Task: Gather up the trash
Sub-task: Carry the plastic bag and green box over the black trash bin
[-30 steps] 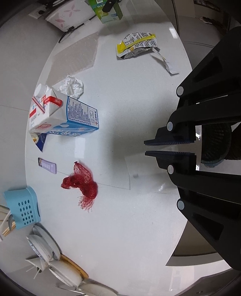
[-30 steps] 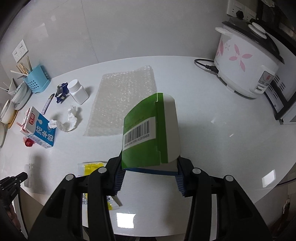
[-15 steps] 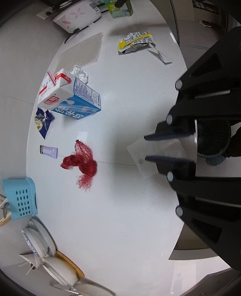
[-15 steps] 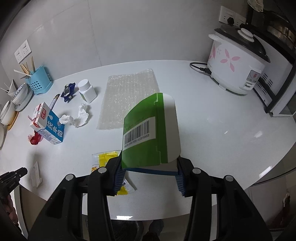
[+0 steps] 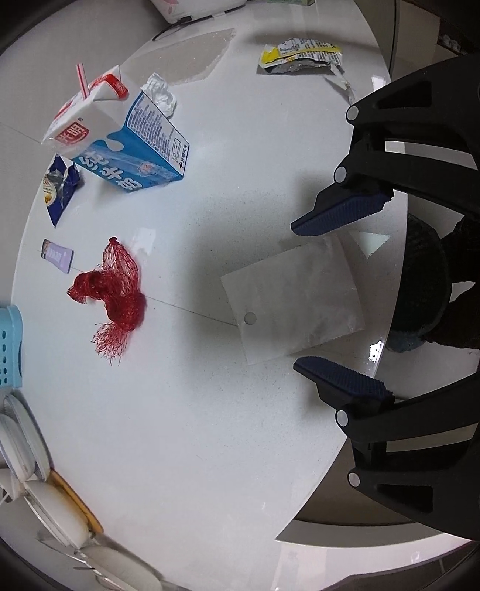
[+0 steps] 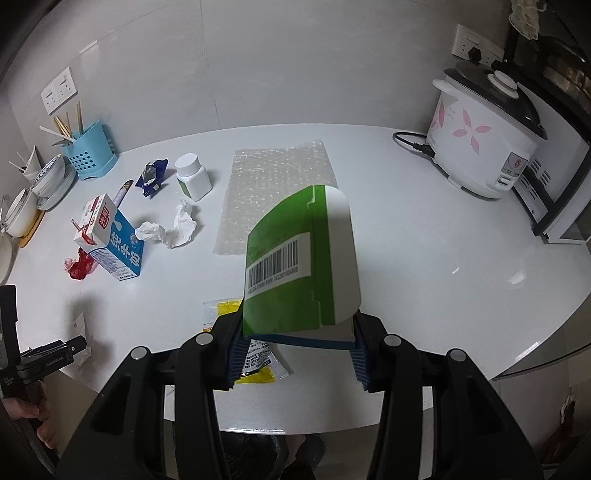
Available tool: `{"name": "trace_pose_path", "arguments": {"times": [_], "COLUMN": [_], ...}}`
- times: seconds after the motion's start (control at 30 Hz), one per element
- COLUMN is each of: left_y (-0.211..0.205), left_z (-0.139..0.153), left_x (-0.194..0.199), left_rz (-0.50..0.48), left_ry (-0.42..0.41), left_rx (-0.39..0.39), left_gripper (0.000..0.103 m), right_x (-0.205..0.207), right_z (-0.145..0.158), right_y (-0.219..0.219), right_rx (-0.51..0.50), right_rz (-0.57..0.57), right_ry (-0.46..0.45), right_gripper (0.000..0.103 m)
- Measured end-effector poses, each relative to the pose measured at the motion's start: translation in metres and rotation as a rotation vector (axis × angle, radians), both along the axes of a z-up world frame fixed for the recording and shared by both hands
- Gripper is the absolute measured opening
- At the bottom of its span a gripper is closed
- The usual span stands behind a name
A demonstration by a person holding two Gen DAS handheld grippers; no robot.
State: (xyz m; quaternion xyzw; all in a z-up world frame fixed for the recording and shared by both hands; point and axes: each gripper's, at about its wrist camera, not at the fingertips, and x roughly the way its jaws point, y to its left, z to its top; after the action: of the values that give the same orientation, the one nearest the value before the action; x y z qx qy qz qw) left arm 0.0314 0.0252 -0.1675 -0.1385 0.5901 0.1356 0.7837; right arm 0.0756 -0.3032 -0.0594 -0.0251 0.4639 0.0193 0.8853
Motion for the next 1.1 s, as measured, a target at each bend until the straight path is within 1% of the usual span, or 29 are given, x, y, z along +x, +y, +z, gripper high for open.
{"name": "trace_pose_path", "arguments": {"times": [0.1,0.2,0.23,0.27,0.3,0.37,0.4,0.43,0.47,0.6,0.7,0.9,1.1], "left_y": [-0.002,-0.004,-0.004,-0.003,-0.002,0.0,0.0,0.0,-0.001,-0.004,0.0,0.01,0.014], "left_z": [-0.008,-0.007,-0.007,-0.006,-0.005,-0.004,-0.004,-0.003,-0.003,0.002,0.004,0.01,0.028], "left_x": [0.003,0.003,0.003,0.003,0.003,0.003,0.003,0.003,0.003,0.005,0.005,0.004,-0.005], "left_rz": [0.022,0.03,0.035,0.042,0.05,0.053,0.052,0.046,0.037,-0.006,-0.018,-0.036,-0.061], "left_ry": [0.036,0.05,0.05,0.052,0.054,0.057,0.056,0.052,0.047,0.019,0.007,-0.016,-0.069], "left_rx": [0.008,0.041,0.042,0.052,0.051,0.054,0.051,0.051,0.057,0.072,0.051,0.035,0.022], "left_gripper": [0.063,0.053,0.047,0.038,0.036,0.022,0.02,0.015,0.011,0.007,0.006,0.005,0.005], "right_x": [0.004,0.008,0.009,0.01,0.011,0.012,0.012,0.013,0.013,0.013,0.012,0.008,-0.002], "right_z": [-0.001,-0.001,0.0,0.001,0.001,0.001,0.001,0.0,0.0,-0.001,-0.001,0.002,0.009], "right_y": [0.003,0.005,0.005,0.005,0.004,0.003,0.003,0.003,0.002,0.002,0.002,0.004,0.009], "right_rx": [-0.005,-0.012,-0.014,-0.013,-0.013,-0.013,-0.013,-0.012,-0.012,-0.013,-0.012,-0.009,-0.006], "right_rz": [0.014,0.027,0.03,0.031,0.031,0.034,0.034,0.033,0.032,0.029,0.027,0.023,0.024], "right_ry": [0.005,0.001,-0.002,-0.003,-0.004,-0.004,-0.004,-0.002,-0.001,0.002,0.002,-0.001,-0.011], "right_gripper": [0.044,0.044,0.044,0.044,0.044,0.044,0.044,0.044,0.044,0.044,0.044,0.044,0.044]}}
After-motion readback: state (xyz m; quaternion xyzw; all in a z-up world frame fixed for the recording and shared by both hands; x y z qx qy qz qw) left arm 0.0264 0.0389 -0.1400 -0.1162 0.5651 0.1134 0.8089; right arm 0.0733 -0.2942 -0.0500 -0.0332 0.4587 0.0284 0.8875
